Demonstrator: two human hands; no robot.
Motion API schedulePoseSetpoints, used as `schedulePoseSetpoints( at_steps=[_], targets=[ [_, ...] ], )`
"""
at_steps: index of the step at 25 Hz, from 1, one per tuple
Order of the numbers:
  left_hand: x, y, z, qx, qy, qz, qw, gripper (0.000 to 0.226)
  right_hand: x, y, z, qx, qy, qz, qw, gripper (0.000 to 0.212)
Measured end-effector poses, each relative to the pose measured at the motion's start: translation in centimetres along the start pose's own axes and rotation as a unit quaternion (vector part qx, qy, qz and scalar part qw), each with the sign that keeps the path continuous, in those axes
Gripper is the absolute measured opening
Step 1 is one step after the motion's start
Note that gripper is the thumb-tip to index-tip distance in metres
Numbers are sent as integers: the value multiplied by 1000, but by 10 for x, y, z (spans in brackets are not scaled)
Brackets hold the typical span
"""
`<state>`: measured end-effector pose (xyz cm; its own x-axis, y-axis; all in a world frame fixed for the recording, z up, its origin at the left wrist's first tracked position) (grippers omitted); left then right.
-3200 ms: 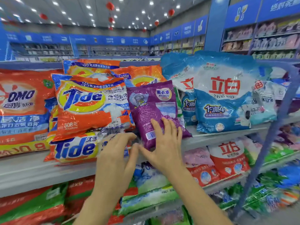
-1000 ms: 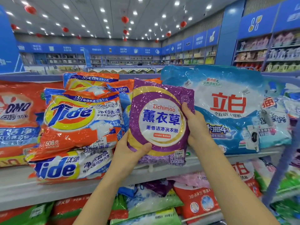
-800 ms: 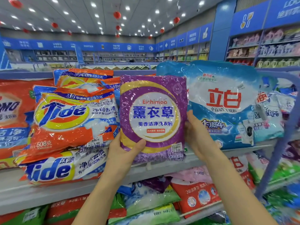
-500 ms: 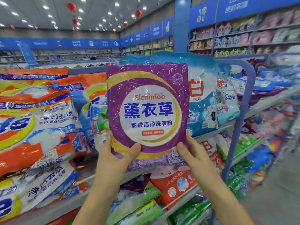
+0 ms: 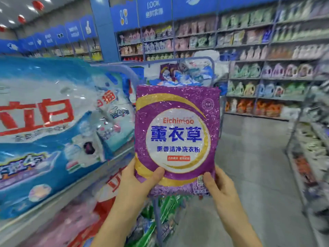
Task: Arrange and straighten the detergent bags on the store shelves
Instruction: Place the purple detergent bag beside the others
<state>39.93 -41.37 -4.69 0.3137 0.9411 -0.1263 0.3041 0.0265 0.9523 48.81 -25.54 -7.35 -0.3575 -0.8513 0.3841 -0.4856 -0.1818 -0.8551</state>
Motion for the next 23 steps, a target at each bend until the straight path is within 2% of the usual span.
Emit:
schedulePoseSetpoints(
  at_steps=[2, 3, 6, 12, 13, 15, 16, 19, 20, 23],
  targets=[
    [57, -11, -31, 0, -21, 17, 1000, 54, -55, -1, -34, 2, 18, -6, 1000, 25],
    [84, -14, -45, -9, -32, 25, 999, 59, -79, -5, -49, 7, 31, -13, 999, 23],
    [162, -22, -93, -26, -61, 31, 997, 75, -151, -10, -100, 9, 60, 9, 998, 40],
    [260, -39, -188, -40, -86, 39, 995, 93, -248, 14, -207, 58, 76, 26, 995, 18],
    [270, -42, -205, -40, -86, 33, 995, 87, -255, 19, -226, 68, 75, 27, 994, 21],
    [290, -54, -247, -53, -71, 44, 995, 59, -269, 28, -271, 71, 69, 27, 995, 19],
    [298, -60, -268, -58, -67, 44, 995, 53, -273, 32, -296, 74, 60, 27, 995, 25],
    [318, -85, -341, -67, -65, 52, 994, 67, -281, 47, -377, 74, 33, 29, 996, 47],
    [324, -89, -367, -76, -64, 63, 993, 65, -283, 50, -405, 68, 33, 34, 997, 52],
    [346, -92, -442, -77, -64, 99, 990, 41, -294, 65, -487, 65, 26, 20, 997, 23]
  ],
)
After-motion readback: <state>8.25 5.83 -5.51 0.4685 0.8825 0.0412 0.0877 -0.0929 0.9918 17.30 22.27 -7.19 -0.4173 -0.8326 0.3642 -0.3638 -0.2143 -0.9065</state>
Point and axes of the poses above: each hand's wrist, its own z-axis away from the middle knuckle, its own x-axis out of the palm, y = z × x, the point moved 2 cm from there along -z, towards the middle knuckle, and after that the axes turned 13 degrees about -z, right-handed, at the moved point
